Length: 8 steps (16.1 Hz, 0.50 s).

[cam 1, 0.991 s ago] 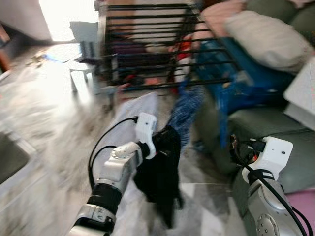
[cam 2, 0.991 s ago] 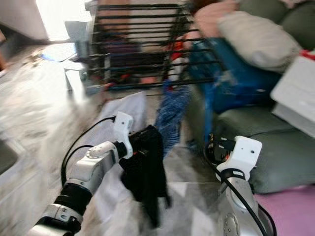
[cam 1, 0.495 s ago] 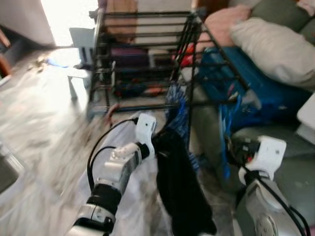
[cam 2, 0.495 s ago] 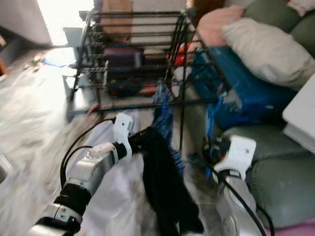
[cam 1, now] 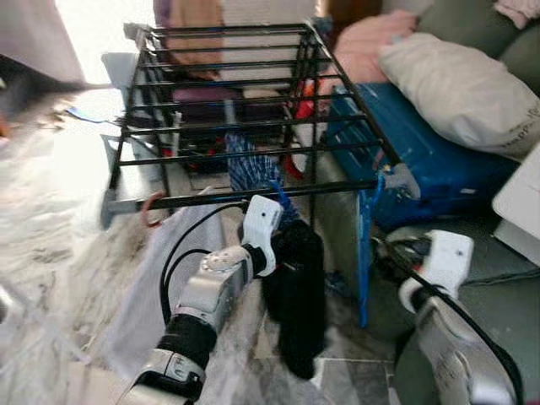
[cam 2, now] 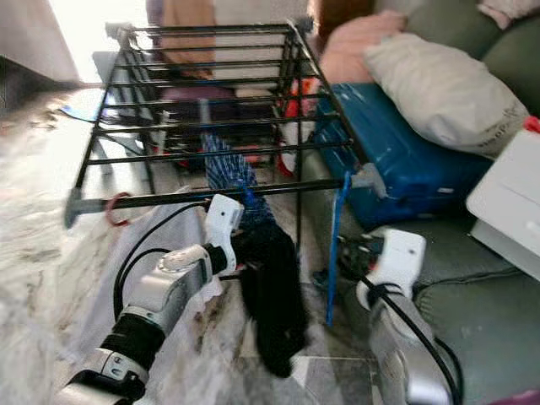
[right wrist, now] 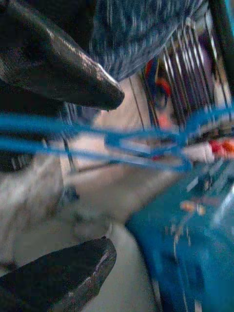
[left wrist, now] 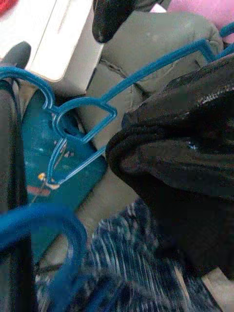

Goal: Hang hanger

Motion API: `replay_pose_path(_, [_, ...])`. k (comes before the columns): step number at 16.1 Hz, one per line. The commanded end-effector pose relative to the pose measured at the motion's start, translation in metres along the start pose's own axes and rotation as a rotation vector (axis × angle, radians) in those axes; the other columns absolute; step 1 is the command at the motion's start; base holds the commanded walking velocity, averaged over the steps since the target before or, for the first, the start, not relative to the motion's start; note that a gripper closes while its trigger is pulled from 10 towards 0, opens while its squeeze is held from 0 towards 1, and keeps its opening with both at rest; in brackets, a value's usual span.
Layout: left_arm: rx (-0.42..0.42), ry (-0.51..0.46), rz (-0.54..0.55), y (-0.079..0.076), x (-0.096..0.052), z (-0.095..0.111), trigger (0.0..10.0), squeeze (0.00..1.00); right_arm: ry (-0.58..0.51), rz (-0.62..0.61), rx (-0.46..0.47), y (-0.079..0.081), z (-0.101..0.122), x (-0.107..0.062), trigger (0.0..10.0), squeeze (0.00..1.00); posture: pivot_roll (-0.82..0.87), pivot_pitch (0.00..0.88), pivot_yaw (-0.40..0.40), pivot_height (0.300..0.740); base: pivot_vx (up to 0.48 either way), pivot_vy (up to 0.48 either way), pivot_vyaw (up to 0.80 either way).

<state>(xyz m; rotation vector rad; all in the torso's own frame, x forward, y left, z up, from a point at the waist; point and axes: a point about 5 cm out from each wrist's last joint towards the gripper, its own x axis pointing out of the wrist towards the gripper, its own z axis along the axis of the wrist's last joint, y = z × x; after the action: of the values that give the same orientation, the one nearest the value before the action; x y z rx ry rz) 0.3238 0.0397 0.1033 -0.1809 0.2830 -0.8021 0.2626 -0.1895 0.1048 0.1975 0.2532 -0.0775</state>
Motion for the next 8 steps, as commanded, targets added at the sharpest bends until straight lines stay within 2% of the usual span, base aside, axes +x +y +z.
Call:
replay_pose_path(1, [0.026, -0.019, -0.011, -0.002, 0.002, 0.009, 10.0, 0.00, 0.011, 0.027, 0.017, 0.004, 0.001, 0.005, 10.0, 0.00, 0.00, 0.000, -0.037, 0.740, 0.000, 0.000, 0.00])
replay_pose_path(4, [0.041, -0.021, -0.001, 0.002, 0.002, 0.012, 10.0, 0.00, 0.109, 0.144, 0.022, 0.026, -0.012, 0.019, 10.0, 0.00, 0.01, 0.000, -0.038, 0.740, 0.000, 0.000, 0.00])
replay_pose_path(8, [0.050, -0.017, -0.001, 0.003, 0.002, 0.013, 10.0, 0.00, 0.177, 0.158, 0.045, 0.034, -0.021, 0.032, 10.0, 0.00, 0.02, 0.000, -0.037, 0.740, 0.000, 0.000, 0.00])
